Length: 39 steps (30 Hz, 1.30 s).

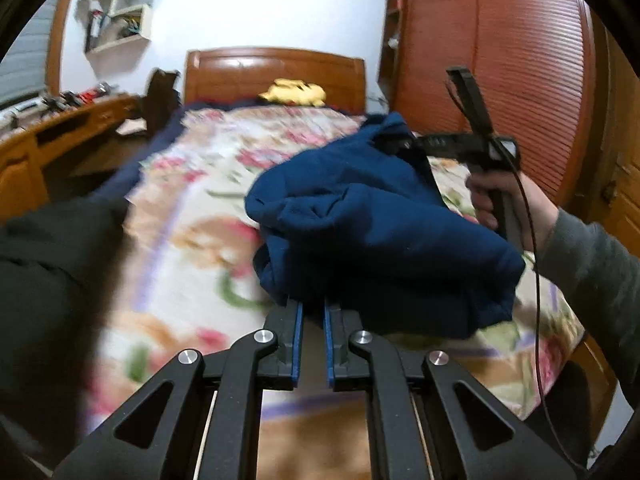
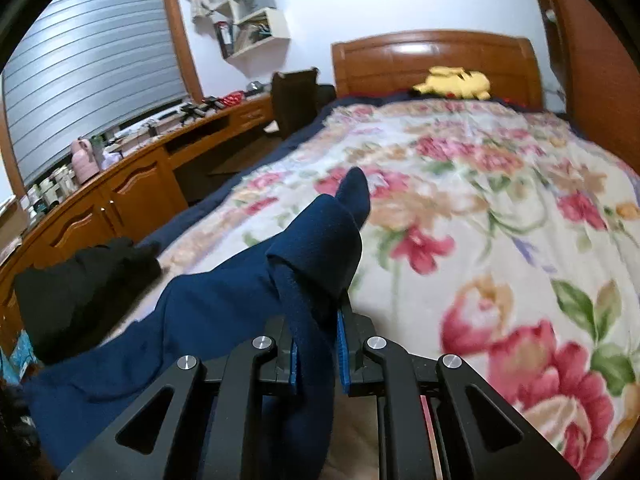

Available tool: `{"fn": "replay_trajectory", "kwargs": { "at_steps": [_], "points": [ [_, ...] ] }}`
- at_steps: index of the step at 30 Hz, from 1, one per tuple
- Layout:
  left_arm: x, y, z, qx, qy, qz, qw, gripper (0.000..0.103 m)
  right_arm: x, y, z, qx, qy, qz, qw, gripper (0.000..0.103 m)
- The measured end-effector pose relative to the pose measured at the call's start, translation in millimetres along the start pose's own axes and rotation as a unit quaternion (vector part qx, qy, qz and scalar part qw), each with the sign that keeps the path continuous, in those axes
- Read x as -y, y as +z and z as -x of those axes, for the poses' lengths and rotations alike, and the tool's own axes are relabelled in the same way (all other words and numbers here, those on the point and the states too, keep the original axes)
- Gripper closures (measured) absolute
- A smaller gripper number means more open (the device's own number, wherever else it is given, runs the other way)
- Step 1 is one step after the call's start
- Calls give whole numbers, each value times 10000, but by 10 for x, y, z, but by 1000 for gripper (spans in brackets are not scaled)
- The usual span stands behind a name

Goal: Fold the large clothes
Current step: 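Lift the jacket bundle with both tools and carry it toward the desk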

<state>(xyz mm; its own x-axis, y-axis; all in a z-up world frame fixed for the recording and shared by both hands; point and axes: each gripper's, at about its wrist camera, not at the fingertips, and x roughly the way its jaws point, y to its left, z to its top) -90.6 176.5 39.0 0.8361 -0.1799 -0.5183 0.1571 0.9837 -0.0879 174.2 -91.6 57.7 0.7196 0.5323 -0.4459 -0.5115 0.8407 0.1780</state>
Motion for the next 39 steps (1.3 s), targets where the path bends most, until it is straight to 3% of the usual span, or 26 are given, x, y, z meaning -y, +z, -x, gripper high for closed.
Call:
{"fn": "replay_trajectory", "kwargs": {
  "at_steps": [6, 10, 16, 22, 26, 28, 31, 33, 34, 35, 37, 39],
  "points": [
    [-723, 356, 514, 256, 813, -55, 9963, 94, -685, 384, -211, 211, 226, 334, 9990, 89],
    [-1235, 335, 850, 349, 1346, 66, 9903, 94, -1351, 662, -419, 354, 513, 666, 9958, 89],
    [-2000, 180, 1364, 386, 2256, 450, 9724, 94, -2448, 858, -765, 498, 1030, 1201, 9862, 89],
    [-2590, -123, 1717, 263, 2924, 953, 9512, 94, -3238, 749, -1226, 389, 1646, 1503, 9741, 88],
    [-2793, -493, 1545, -113, 3054, 1210, 9444, 94, -3438, 545, -1889, -302, 1417, 1652, 9756, 84],
    [-2782, -605, 1543, -66, 3068, 1293, 9429, 93, -3483, 384, -2094, -582, 1182, 1716, 9763, 78],
    [-2764, -662, 1593, 29, 2990, 1456, 9431, 92, -3415, 286, -2199, -663, 983, 1815, 9762, 68],
    [-2726, -672, 1601, -8, 3014, 1466, 9422, 83, -3370, 316, -2189, -664, 948, 1788, 9770, 56],
    [-2656, -678, 1660, 10, 3064, 1430, 9411, 73, -3370, 323, -2078, -621, 924, 1787, 9776, 48],
    [-2620, -668, 1677, 47, 3113, 1382, 9402, 62, -3348, 332, -1969, -557, 939, 1791, 9778, 48],
    [-2528, -630, 1742, 159, 3164, 1328, 9391, 55, -3360, 273, -1696, -460, 1007, 1817, 9771, 45],
    [-2426, -596, 1796, 227, 3185, 1273, 9390, 37, -3329, 180, -1520, -402, 1009, 1867, 9764, 44]
  ]
}}
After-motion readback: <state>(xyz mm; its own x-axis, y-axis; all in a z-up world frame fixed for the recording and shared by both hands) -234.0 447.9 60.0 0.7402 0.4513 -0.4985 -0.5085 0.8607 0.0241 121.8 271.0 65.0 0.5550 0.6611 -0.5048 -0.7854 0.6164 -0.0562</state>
